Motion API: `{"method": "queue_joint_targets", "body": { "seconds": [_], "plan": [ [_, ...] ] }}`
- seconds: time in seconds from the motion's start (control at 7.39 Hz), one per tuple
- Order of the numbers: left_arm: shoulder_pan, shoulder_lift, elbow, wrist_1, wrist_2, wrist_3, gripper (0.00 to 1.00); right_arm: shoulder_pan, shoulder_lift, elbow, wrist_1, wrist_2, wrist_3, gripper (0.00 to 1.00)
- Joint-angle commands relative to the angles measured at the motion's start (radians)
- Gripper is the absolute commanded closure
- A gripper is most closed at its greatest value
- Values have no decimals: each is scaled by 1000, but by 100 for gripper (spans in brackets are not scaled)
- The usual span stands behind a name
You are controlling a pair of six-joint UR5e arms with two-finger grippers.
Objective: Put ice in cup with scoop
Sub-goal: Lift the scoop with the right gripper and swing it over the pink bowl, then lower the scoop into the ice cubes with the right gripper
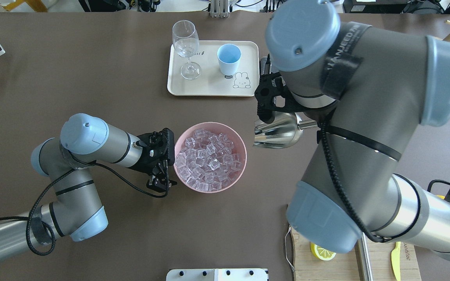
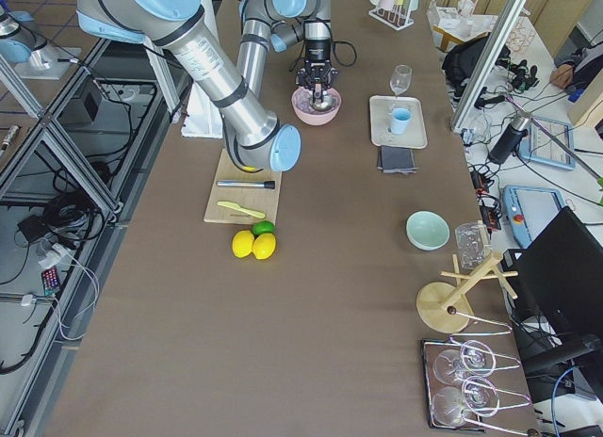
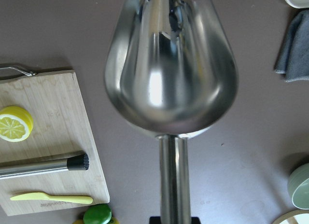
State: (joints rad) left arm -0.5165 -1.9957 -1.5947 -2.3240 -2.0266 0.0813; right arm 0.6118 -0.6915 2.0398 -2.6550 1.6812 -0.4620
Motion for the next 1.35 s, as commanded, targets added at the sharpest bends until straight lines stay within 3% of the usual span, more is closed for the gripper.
{"method": "queue_joint_targets", "body": {
  "seconds": [0.0, 0.14, 0.41, 0.95, 1.22],
  "plan": [
    [0, 0, 1, -1, 2, -1, 1, -82, 137, -117, -138, -67, -1, 100],
    [1, -2, -1, -2, 2, -1, 1, -104, 188, -200, -155, -92, -1, 100],
    [1, -2, 1, 0, 3, -1, 1, -119, 231, -275, -158, -129, -1, 100],
    [1, -2, 1, -2, 3, -1, 1, -133, 251, -329, -126, -150, -15, 100],
    [1, -2, 1, -2, 3, -1, 1, -133, 251, -392, -36, -150, -14, 100]
  ]
}}
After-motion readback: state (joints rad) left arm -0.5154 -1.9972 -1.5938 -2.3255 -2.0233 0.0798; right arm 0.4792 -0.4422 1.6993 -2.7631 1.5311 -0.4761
